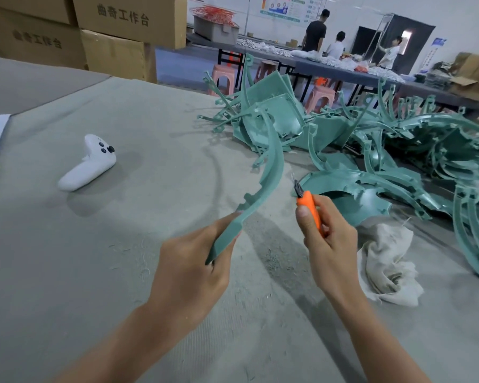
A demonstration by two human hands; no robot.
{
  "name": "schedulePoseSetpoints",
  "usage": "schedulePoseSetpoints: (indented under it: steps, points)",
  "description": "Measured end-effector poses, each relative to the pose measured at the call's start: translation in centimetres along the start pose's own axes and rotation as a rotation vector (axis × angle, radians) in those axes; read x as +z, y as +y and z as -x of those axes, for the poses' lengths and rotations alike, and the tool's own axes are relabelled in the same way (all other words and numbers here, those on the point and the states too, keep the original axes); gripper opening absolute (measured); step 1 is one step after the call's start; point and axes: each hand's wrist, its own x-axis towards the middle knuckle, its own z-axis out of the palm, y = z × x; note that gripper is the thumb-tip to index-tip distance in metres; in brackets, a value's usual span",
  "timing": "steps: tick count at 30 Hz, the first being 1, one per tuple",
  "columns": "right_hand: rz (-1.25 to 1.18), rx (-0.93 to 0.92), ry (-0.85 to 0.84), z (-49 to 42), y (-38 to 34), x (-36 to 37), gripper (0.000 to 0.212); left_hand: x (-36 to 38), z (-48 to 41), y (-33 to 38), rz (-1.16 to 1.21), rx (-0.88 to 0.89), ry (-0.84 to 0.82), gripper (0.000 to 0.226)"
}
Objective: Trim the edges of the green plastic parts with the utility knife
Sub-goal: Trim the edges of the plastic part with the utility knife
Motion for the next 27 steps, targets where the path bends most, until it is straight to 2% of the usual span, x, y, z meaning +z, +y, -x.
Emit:
schedulePoseSetpoints:
  steps: [2,5,10,14,21,24,27]
  points:
    - [-0.053,-0.024,0.000,0.5,-0.4,0.1,0.023,0.2,0.0,-0.3,-0.032,-0.027,-0.029,0.008]
    - [-0.099,-0.087,-0.054,1.5,-1.9,1.0,0.029,0.2,-0.1,-0.5,-0.074,-0.093,-0.062,0.011]
    - [-0.071,-0.205,-0.179,2.9,-4.2,1.9,0.017,0.3,-0.5,-0.4,-0.099,-0.105,-0.050,0.015]
    - [-0.056,-0.239,-0.190,3.0,-4.6,1.9,0.010,0.2,-0.6,-0.2,-0.113,-0.106,-0.030,0.021]
    - [-0.037,-0.165,-0.141,2.6,-3.7,1.7,0.016,0.0,-0.5,0.2,-0.054,-0.106,-0.018,0.020]
    - [-0.083,-0.115,-0.127,2.3,-3.1,1.5,0.020,-0.2,-0.3,0.1,-0.069,-0.062,-0.026,0.008]
    - [-0.081,-0.055,-0.105,1.8,-2.5,1.0,0.023,-0.4,-0.3,-0.2,-0.116,-0.010,-0.058,0.038]
